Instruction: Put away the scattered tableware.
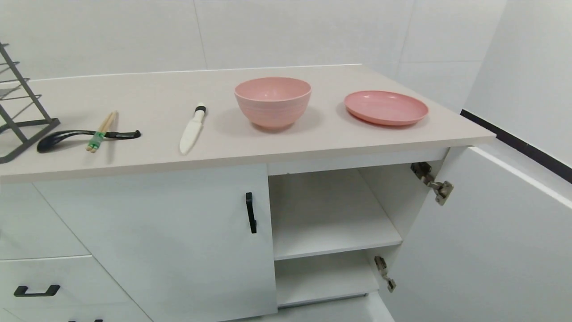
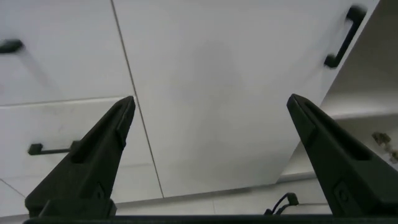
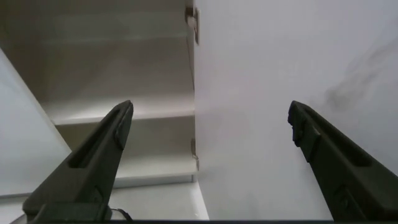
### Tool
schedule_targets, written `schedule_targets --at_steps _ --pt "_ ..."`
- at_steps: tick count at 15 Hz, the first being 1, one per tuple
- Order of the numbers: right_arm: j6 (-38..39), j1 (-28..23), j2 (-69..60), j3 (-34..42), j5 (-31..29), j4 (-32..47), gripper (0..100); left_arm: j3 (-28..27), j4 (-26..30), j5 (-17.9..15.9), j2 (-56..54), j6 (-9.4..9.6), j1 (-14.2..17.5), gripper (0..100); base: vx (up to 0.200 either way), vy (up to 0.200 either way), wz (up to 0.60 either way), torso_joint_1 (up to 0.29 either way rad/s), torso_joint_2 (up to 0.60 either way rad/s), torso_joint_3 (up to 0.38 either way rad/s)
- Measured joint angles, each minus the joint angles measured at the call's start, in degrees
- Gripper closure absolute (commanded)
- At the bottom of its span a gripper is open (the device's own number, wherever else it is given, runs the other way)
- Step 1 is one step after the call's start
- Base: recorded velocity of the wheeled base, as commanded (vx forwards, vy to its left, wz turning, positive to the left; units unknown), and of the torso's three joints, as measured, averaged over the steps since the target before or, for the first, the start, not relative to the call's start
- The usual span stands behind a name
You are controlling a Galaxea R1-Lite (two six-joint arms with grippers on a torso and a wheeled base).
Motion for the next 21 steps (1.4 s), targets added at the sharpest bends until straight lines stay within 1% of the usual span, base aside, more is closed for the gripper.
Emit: schedule_targets --at_steps 5,8,14,16,17,21 --pt "0.0 0.0 0.0 0.0 0.0 -0.1 0 0.0 -0.1 0.0 0.0 -0.05 0.0 0 0.000 0.000 0.00 0.225 -0.51 -0.208" --pt "0.0 0.0 0.0 0.0 0.0 -0.1 0 0.0 -0.1 0.0 0.0 -0.05 0.0 0 0.000 0.000 0.00 0.085 -0.48 -0.220" --pt "0.0 0.0 0.0 0.0 0.0 -0.1 0 0.0 0.0 0.0 0.0 -0.05 0.0 0 0.000 0.000 0.00 0.352 -0.49 -0.238" --pt "0.1 0.0 0.0 0.0 0.0 -0.1 0 0.0 0.0 0.0 0.0 0.00 0.0 0 0.200 0.200 0.00 0.276 -0.52 -0.246" --pt "0.1 0.0 0.0 0.0 0.0 -0.1 0 0.0 0.0 0.0 0.0 0.00 0.0 0 0.200 0.000 0.00 0.266 -0.53 -0.246" --pt "0.1 0.0 0.0 0.0 0.0 -0.1 0 0.0 0.0 0.0 0.0 0.00 0.0 0 0.000 0.000 0.00 0.299 -0.54 -0.265"
